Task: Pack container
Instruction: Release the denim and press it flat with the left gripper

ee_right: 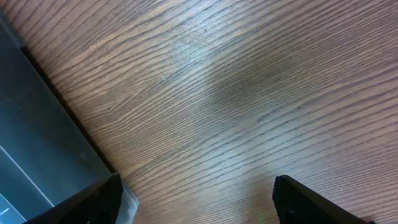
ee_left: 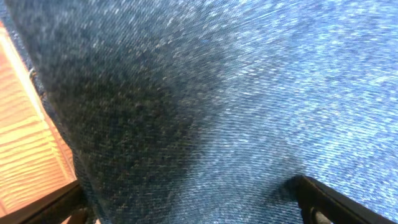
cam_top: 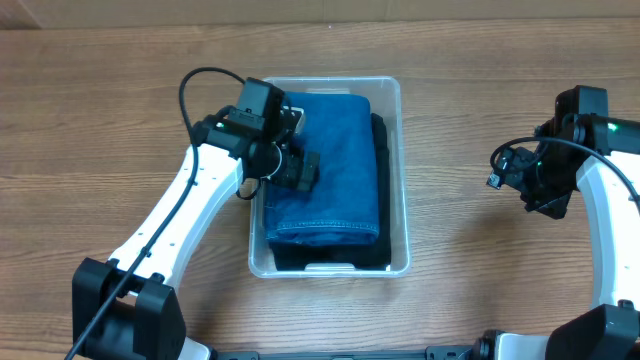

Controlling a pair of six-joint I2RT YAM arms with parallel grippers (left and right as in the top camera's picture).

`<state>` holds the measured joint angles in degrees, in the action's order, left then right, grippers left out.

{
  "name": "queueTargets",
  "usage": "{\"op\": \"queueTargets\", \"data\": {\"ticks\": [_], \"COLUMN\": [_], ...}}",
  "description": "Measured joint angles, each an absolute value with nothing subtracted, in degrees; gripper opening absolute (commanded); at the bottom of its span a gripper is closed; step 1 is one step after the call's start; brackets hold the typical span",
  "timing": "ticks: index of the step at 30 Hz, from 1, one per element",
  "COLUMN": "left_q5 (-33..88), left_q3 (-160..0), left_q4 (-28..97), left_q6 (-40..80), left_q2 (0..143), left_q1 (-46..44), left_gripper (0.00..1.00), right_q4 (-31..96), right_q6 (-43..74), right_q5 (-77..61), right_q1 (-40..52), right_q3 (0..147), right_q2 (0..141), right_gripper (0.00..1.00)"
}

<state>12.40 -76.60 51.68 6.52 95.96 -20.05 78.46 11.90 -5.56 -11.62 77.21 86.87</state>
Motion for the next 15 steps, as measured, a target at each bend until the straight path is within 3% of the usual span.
{"op": "queueTargets", "data": {"ticks": [6, 12, 13, 14, 15], "left_q5": [9.4, 5.7, 5.7, 5.7, 5.7], "left_q3": [-78.6, -92.1, -93.9, -94.5, -94.8], "left_q4": [55.1, 57.8, 56.0, 55.3, 54.5], "left_q6": [7.2, 7.6, 7.6, 7.6, 7.8], "left_q2": [95.2, 88.0, 85.5, 84.6, 84.4], "left_q1": [-20.3, -19.8, -19.9, -20.2, -20.7], "left_gripper": [1.00, 1.00, 0.90, 0.70, 0.30], "right_q4": [78.3, 78.2, 78.0, 78.1, 78.0], "right_q6": [11.9, 11.9, 11.9, 11.9, 11.9], "right_q5": [-5.6, -5.6, -5.6, -5.6, -5.6], "right_q1": [-11.6, -11.6, -11.6, -11.6, -11.6], "right_q3": [77.2, 77.2, 77.2, 77.2, 77.2], "right_q2": [86.9, 86.9, 86.9, 86.9, 86.9], "right_gripper": [0.82, 0.82, 0.82, 0.82, 0.82]}}
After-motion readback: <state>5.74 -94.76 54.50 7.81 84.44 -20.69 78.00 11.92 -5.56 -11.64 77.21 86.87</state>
